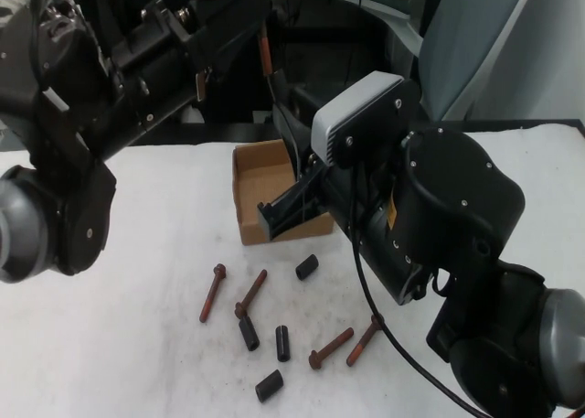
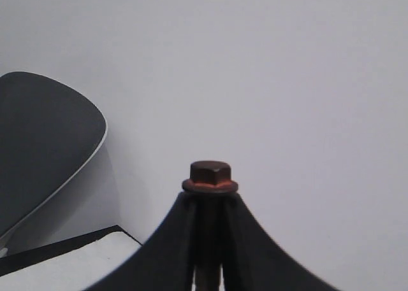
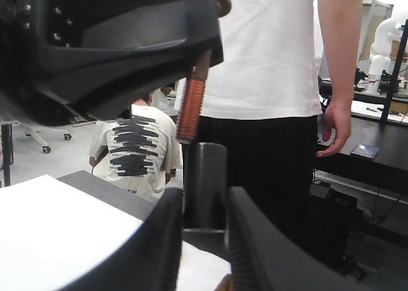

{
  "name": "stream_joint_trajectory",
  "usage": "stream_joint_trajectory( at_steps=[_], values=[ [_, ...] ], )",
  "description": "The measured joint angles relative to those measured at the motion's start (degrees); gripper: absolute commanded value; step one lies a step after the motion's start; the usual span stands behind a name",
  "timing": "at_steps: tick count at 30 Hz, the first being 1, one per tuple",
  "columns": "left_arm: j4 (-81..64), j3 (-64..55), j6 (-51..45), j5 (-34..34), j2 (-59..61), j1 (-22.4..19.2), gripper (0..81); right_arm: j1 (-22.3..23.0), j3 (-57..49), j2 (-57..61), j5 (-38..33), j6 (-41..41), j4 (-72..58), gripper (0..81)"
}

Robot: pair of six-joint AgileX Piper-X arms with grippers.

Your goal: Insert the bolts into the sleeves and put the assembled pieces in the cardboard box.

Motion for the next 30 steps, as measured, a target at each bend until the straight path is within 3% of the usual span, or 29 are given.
stream_joint_trajectory(
  at_steps=[30],
  values=[
    [0.7,-0.5,1.3,1.2,1.5,0.0,0.3,-0.9,-0.5,0.0,-3.5,0.0,-1.0,0.8]
  ],
)
